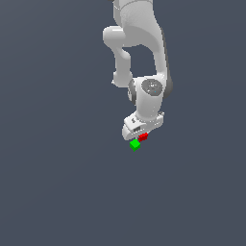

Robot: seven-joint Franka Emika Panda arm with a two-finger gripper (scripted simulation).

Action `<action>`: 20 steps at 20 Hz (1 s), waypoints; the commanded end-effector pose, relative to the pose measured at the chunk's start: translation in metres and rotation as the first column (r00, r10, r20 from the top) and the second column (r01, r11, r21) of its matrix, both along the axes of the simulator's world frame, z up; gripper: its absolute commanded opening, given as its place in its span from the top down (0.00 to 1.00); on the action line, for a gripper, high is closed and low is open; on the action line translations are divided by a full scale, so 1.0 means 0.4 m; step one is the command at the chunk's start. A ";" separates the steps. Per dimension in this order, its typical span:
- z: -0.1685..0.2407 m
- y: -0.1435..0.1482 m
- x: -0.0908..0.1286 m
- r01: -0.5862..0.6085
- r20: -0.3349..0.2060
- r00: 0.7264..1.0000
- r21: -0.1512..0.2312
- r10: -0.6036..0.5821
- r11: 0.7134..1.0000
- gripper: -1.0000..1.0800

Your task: Stack the red cube on top of the green cube.

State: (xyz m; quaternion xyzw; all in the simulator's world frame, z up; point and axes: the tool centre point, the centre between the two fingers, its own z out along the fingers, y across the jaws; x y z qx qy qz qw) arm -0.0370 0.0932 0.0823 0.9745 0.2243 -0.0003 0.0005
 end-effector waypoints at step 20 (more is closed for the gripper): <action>-0.041 -0.076 0.056 0.000 0.000 1.000 0.001 0.000 1.000 0.04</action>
